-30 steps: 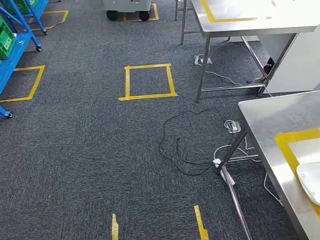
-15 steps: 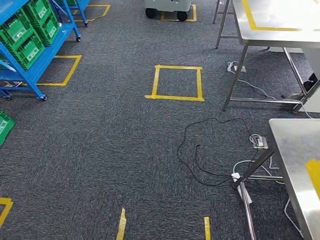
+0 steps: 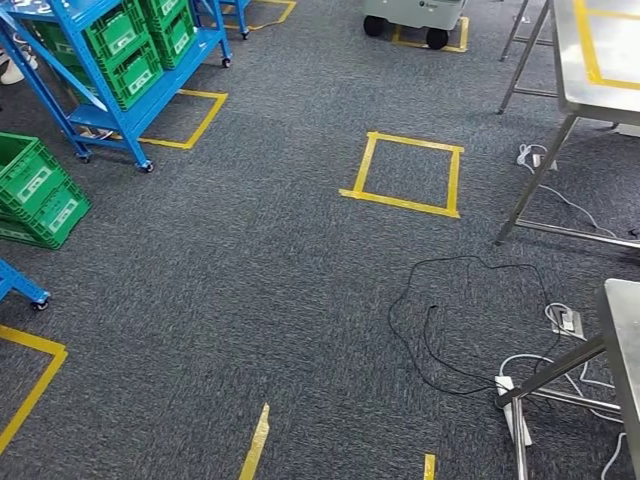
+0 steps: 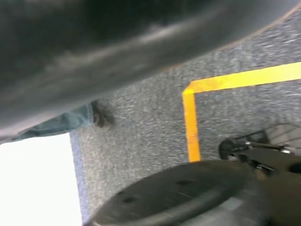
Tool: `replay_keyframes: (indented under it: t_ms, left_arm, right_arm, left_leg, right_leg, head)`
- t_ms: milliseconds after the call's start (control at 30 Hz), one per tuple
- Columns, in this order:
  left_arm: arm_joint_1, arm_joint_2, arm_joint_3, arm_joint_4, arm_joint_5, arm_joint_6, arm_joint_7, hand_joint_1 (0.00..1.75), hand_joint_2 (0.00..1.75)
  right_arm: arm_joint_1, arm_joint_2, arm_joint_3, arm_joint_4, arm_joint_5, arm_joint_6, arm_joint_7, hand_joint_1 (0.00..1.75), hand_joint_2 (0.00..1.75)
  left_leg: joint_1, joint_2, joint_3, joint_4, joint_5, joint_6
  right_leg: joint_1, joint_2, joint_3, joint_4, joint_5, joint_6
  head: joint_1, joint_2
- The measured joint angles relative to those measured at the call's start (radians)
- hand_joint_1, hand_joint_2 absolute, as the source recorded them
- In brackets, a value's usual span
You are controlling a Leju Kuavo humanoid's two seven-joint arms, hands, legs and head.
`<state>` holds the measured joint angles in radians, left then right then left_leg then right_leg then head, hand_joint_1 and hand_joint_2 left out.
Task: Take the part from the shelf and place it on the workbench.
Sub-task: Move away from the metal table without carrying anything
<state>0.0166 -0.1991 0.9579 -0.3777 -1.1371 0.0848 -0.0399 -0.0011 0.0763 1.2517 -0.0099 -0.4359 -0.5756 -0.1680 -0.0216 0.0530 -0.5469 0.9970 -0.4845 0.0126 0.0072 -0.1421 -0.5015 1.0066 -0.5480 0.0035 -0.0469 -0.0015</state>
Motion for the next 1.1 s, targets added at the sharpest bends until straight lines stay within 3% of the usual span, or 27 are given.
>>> replay_keyframes:
  t_ms: [67, 133, 200, 233, 300, 333, 367, 433, 500, 567, 633, 700, 733, 767, 800, 867, 933, 1000, 1033, 1100]
  left_arm:
    - [0.003, -0.002, 0.005, 0.0, -0.007, 0.0, -0.002, 0.0, 0.0]
    - [0.0, -0.004, 0.01, 0.0, -0.011, -0.001, -0.002, 0.0, 0.0]
    - [-0.003, -0.007, 0.016, 0.0, -0.015, -0.002, -0.002, 0.0, 0.0]
    - [-0.003, -0.008, 0.018, 0.0, -0.016, -0.002, -0.002, 0.0, 0.0]
    - [-0.002, -0.009, 0.022, 0.0, -0.019, -0.003, -0.002, 0.0, 0.0]
    - [-0.002, -0.01, 0.023, 0.0, -0.02, -0.003, -0.002, 0.0, 0.0]
    - [-0.003, -0.01, 0.024, 0.0, -0.021, -0.003, -0.002, 0.0, 0.0]
    - [-0.004, -0.011, 0.025, 0.0, -0.022, -0.003, -0.002, 0.0, 0.0]
    - [-0.001, -0.011, 0.027, 0.0, -0.022, -0.003, -0.002, 0.0, 0.0]
    - [0.0, -0.011, 0.028, 0.0, -0.022, -0.003, -0.002, 0.0, 0.0]
    - [-0.003, -0.012, 0.029, 0.0, -0.022, -0.003, -0.002, 0.0, 0.0]
    - [-0.005, -0.012, 0.029, 0.0, -0.022, -0.003, -0.002, 0.0, 0.0]
    - [-0.004, -0.013, 0.029, 0.0, -0.022, -0.004, -0.002, 0.0, 0.0]
    - [-0.002, -0.013, 0.029, 0.0, -0.023, -0.004, -0.002, 0.0, 0.0]
    - [0.0, -0.013, 0.029, 0.0, -0.023, -0.004, -0.002, 0.0, 0.0]
    - [-0.001, -0.013, 0.029, 0.0, -0.024, -0.004, -0.002, 0.0, 0.0]
    - [-0.005, -0.013, 0.032, 0.0, -0.024, -0.006, -0.002, 0.0, 0.0]
    - [-0.004, -0.013, 0.039, 0.0, -0.026, -0.01, -0.002, 0.0, 0.0]
    - [-0.002, -0.014, 0.042, 0.0, -0.027, -0.011, -0.002, 0.0, 0.0]
    - [0.0, -0.015, 0.046, 0.0, -0.028, -0.013, -0.002, 0.0, 0.0]
  right_arm:
    - [-0.003, 0.0, -0.003, 0.0, 0.003, -0.004, -0.004, 0.0, 0.0]
    - [0.001, 0.0, -0.005, 0.0, 0.005, -0.007, -0.005, 0.0, 0.0]
    - [0.006, 0.0, -0.006, 0.0, 0.006, -0.008, -0.005, 0.0, 0.0]
    - [0.007, 0.0, -0.007, 0.0, 0.006, -0.009, -0.005, 0.0, 0.0]
    - [0.007, 0.0, -0.008, 0.0, 0.009, -0.009, -0.005, 0.0, 0.0]
    - [0.006, 0.0, -0.009, 0.001, 0.01, -0.009, -0.005, 0.0, 0.0]
    - [0.006, 0.0, -0.009, 0.001, 0.011, -0.01, -0.005, 0.0, 0.0]
    - [0.007, 0.0, -0.011, 0.001, 0.012, -0.01, -0.005, 0.0, 0.0]
    - [0.006, 0.0, -0.012, 0.001, 0.014, -0.01, -0.005, 0.0, 0.0]
    - [0.005, 0.001, -0.012, 0.001, 0.014, -0.011, -0.005, 0.0, 0.0]
    - [0.008, 0.001, -0.013, 0.001, 0.015, -0.011, -0.005, 0.0, 0.0]
    - [0.01, 0.001, -0.013, 0.001, 0.015, -0.011, -0.005, 0.0, 0.0]
    - [0.01, 0.001, -0.013, 0.001, 0.016, -0.011, -0.005, 0.0, 0.0]
    - [0.009, 0.001, -0.013, 0.001, 0.016, -0.011, -0.005, 0.0, 0.0]
    - [0.008, 0.001, -0.013, 0.001, 0.017, -0.011, -0.005, 0.0, 0.0]
    - [0.008, 0.001, -0.013, 0.001, 0.019, -0.011, -0.005, 0.0, 0.0]
    - [0.007, 0.001, -0.013, 0.001, 0.021, -0.012, -0.004, 0.0, 0.0]
    - [0.004, 0.001, -0.013, 0.001, 0.023, -0.012, -0.004, 0.0, 0.0]
    - [0.001, 0.001, -0.013, 0.001, 0.024, -0.013, -0.004, 0.0, 0.0]
    - [-0.001, 0.001, -0.013, 0.001, 0.025, -0.014, -0.004, 0.0, 0.0]
  left_leg:
    - [0.007, -0.024, 0.004, -0.009, 0.006, 0.008]
    - [0.011, -0.049, 0.004, -0.011, 0.009, 0.015]
    - [0.012, -0.079, 0.003, -0.011, 0.009, 0.017]
    - [0.012, -0.094, 0.004, -0.011, 0.009, 0.017]
    - [0.014, -0.124, 0.009, -0.009, 0.007, 0.014]
    - [0.015, -0.138, 0.012, -0.008, 0.005, 0.01]
    - [0.014, -0.152, 0.012, -0.004, 0.003, 0.005]
    - [0.015, -0.176, 0.006, 0.0, 0.003, -0.007]
    - [0.019, -0.19, -0.001, 0.001, 0.005, -0.018]
    - [0.017, -0.147, -0.019, 0.036, -0.019, -0.028]
    - [0.016, -0.086, -0.072, 0.144, -0.078, -0.036]
    - [0.019, -0.066, -0.134, 0.263, -0.121, -0.041]
    - [0.02, -0.063, -0.145, 0.283, -0.118, -0.041]
    - [0.02, -0.059, -0.137, 0.266, -0.094, -0.039]
    - [0.019, -0.05, -0.111, 0.214, -0.057, -0.035]
    - [0.01, -0.006, -0.044, 0.083, 0.001, -0.022]
    - [0.001, 0.022, -0.011, 0.019, 0.009, -0.009]
    - [0.001, 0.003, -0.008, 0.009, 0.006, -0.001]
    - [0.004, -0.008, -0.006, 0.003, 0.008, 0.003]
    - [0.012, -0.031, -0.001, -0.007, 0.015, 0.011]
  right_leg:
    - [-0.004, 0.05, -0.017, 0.041, -0.029, 0.01]
    - [-0.009, 0.117, -0.074, 0.157, -0.088, 0.018]
    - [-0.011, 0.138, -0.135, 0.268, -0.124, 0.022]
    - [-0.012, 0.14, -0.147, 0.279, -0.115, 0.024]
    - [-0.016, 0.152, -0.113, 0.191, -0.043, 0.026]
    - [-0.02, 0.176, -0.084, 0.124, -0.008, 0.028]
    - [-0.025, 0.199, -0.056, 0.064, 0.015, 0.028]
    - [-0.028, 0.227, -0.028, 0.012, 0.022, 0.023]
    - [-0.026, 0.207, -0.021, 0.006, 0.023, 0.011]
    - [-0.026, 0.181, -0.017, 0.0, 0.025, -0.002]
    - [-0.024, 0.148, -0.014, -0.003, 0.023, -0.011]
    - [-0.021, 0.114, -0.012, -0.003, 0.019, -0.016]
    - [-0.019, 0.099, -0.01, -0.003, 0.016, -0.017]
    - [-0.018, 0.085, -0.007, -0.003, 0.013, -0.017]
    - [-0.017, 0.073, -0.001, -0.003, 0.01, -0.017]
    - [-0.013, 0.05, 0.005, -0.003, -0.001, -0.012]
    - [-0.009, 0.027, 0.009, -0.003, -0.011, -0.003]
    - [-0.007, 0.004, 0.021, -0.006, -0.017, 0.006]
    - [-0.008, 0.012, 0.025, -0.002, -0.023, 0.011]
    - [-0.01, 0.067, 0.002, 0.055, -0.058, 0.02]
  head:
    - [0.003, 0.0]
    - [0.008, 0.0]
    - [0.01, 0.0]
    - [0.01, 0.0]
    - [0.009, 0.0]
    - [0.01, 0.0]
    - [0.01, 0.0]
    - [0.011, 0.0]
    - [0.011, 0.0]
    - [0.006, 0.0]
    - [-0.001, 0.0]
    - [-0.001, 0.0]
    - [-0.002, 0.0]
    - [-0.002, 0.0]
    - [-0.002, 0.0]
    - [-0.002, 0.0]
    - [-0.001, 0.0]
    - [0.0, 0.0]
    - [0.002, 0.0]
    - [0.006, 0.0]
